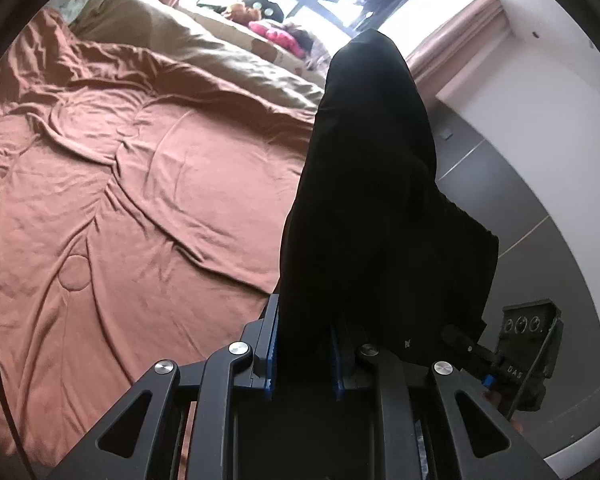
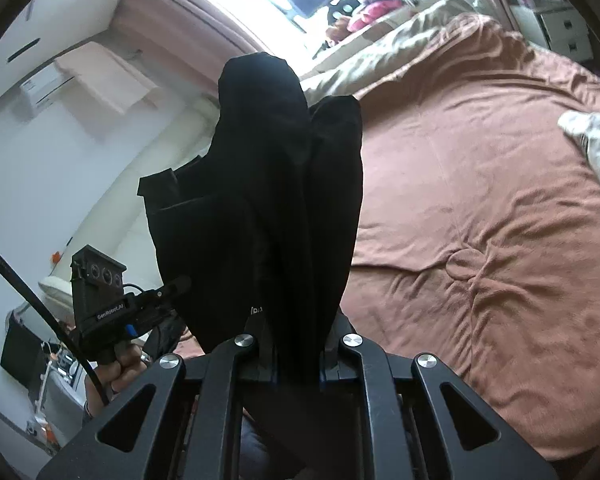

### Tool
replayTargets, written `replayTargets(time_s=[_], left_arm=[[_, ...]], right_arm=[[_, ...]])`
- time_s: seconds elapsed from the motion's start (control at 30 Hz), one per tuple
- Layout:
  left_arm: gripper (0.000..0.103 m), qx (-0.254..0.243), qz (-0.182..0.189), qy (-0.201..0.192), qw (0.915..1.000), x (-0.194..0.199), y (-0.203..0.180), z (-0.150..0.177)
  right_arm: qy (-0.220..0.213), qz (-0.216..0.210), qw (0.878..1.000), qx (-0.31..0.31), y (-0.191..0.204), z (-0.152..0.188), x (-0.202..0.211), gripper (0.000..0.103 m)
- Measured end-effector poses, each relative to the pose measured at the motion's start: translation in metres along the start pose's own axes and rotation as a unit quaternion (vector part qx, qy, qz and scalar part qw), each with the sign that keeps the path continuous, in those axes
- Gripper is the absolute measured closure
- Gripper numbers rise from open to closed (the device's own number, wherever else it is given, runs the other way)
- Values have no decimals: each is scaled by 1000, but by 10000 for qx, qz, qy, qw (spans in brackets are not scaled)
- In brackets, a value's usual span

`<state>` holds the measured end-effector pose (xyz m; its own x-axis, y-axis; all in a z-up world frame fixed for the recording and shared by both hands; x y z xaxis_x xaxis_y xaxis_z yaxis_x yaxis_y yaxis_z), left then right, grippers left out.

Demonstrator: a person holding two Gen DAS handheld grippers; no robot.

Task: Fold large clothes
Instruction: 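Lift the folded black shirt off the bed with both tools, then carry the shirt with both tools and lower it onto the beige pillow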

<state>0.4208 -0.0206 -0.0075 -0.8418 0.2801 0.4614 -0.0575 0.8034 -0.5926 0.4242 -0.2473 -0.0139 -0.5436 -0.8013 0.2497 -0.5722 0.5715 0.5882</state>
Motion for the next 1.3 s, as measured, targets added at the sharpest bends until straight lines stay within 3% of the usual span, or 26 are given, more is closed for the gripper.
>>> replayTargets(time_s=[0.33,0.57,1.07,1.3], left_arm=[[83,-248,405,-232,9986,40,-60,4],[83,-580,818,-213,9947,37,-124,2],[83,-559,1692,312,9835,-52,-274,39],[83,-598,1921,774,9765,-110,-332,71]], right_arm=[[-399,-76,9990,201,10,3,65,94],[-759,77,9966,316,-6,-16,123,94],[-1080,933,9878,623,-74,-77,252,94],[-1050,1487,9815,600,-106,-106,281,94]])
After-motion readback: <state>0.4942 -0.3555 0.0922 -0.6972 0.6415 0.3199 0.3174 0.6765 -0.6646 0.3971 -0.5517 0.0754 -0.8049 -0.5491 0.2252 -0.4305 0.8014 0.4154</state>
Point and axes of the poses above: each gripper's, at about its wrist camera, not at the fingertips, and x roughly against the way its jaws point, y to its left, z to its underside, the point moved 6 cm from there along -x, roughly the way its jaws point, and after that the axes turned 9 degrees about -y, right-handed, at the moved point
